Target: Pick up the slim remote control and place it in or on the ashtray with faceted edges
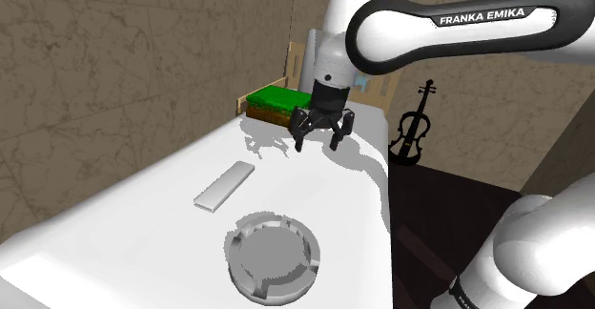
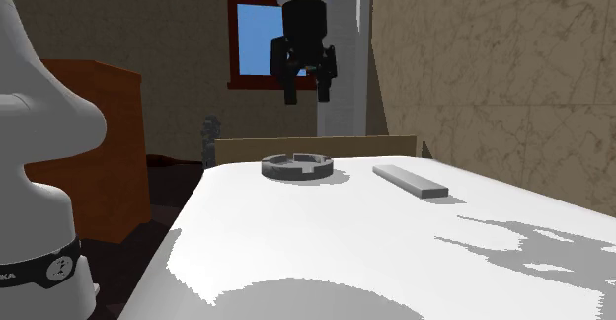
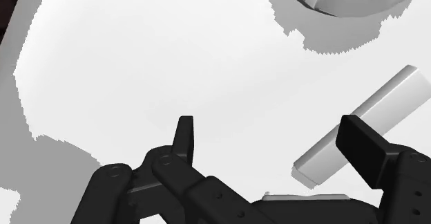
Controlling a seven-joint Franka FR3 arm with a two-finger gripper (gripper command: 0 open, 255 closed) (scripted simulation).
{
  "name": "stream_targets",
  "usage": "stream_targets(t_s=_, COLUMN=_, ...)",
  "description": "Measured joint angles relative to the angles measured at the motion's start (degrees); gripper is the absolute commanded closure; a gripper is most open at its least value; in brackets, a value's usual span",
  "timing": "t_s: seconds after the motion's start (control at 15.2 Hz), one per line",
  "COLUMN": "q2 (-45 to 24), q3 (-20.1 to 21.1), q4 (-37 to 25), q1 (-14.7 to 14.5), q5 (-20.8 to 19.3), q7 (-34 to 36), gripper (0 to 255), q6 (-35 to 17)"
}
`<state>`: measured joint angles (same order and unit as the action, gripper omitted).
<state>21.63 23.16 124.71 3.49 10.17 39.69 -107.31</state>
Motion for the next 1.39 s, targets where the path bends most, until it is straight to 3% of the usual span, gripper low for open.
stream_targets(t_s=0.26, q2=-8.4, q3=4.7, q4=-4.7, q1=1.2, q5=-3.0, q7=10.7, gripper=0, q6=-3.0)
stream_targets(t_s=0.59, q2=-22.1, q3=9.0, q4=-14.2, q1=1.2, q5=-10.5, q7=25.5, gripper=0, q6=-4.8)
stream_targets(t_s=0.86, q2=-33.3, q3=9.4, q4=-23.4, q1=-1.4, q5=-17.2, q7=36.4, gripper=0, q6=-4.1)
stream_targets(t_s=1.19, q2=-47.3, q3=6.9, q4=-37.6, q1=-7.0, q5=-23.9, q7=47.3, gripper=0, q6=-1.2)
stream_targets(t_s=1.39, q2=-49.9, q3=6.1, q4=-39.3, q1=-8.1, q5=-25.0, q7=49.2, gripper=0, q6=-1.7)
